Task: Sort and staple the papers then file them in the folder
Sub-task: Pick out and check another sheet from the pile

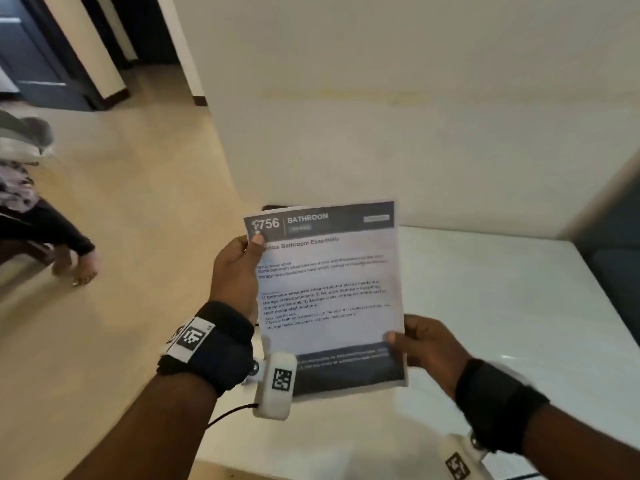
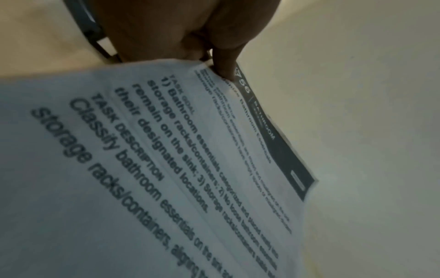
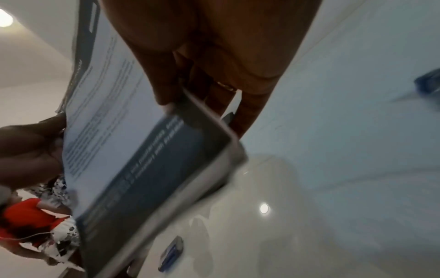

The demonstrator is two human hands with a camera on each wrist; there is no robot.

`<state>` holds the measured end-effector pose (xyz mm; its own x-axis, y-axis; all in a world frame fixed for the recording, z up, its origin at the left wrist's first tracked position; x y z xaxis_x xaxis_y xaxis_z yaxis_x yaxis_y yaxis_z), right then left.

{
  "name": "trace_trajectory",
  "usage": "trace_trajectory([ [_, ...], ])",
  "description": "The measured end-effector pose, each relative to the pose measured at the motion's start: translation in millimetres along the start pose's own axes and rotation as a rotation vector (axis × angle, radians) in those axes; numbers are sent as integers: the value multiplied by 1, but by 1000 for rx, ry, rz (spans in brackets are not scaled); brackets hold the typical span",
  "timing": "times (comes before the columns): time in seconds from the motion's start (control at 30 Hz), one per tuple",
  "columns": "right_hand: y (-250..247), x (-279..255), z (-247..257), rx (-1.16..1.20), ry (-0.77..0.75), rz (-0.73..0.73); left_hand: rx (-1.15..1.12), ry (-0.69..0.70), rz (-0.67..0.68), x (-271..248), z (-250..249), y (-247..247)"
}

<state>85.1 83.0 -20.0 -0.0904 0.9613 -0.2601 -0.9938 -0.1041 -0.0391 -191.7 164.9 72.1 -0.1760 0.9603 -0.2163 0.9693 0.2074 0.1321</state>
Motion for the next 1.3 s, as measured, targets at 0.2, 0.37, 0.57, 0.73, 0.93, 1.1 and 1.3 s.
trace_trajectory([
  [0.2,46,27,-22,-90,-28,-121,41,-91,-176,51,20,-51],
  [0.37,77,77,-25,-59,-54,-198,86,-360,-223,71,60,-83],
  [0.57,97,142,-24,-64,-30,-233,333,-325,-326,79,66,-102],
  [0.73,80,149,-46,-174,192,-267,533,-273,-323,79,67,-95],
  [0.93,-13,92,-48,-729,-13,-280,757,-203,-140,66,79,-63],
  [1.1,-120,33,-62,-1100,248,-241,1053,-58,133,42,98,-4],
  [1.3,-149,-10,-104,-1236,483,-43,1064,74,214,29,88,20],
])
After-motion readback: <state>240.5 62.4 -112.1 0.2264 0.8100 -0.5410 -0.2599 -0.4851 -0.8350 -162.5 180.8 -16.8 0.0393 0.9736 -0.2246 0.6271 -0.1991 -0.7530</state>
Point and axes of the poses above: each hand's wrist, its own x-axis towards the middle knuckle, its own y-axis out of the palm, z = x × y, the point moved 6 cm from there along x, towards the middle knuckle, and after that the axes turned 5 degrees about -y, right-handed, at the moved point
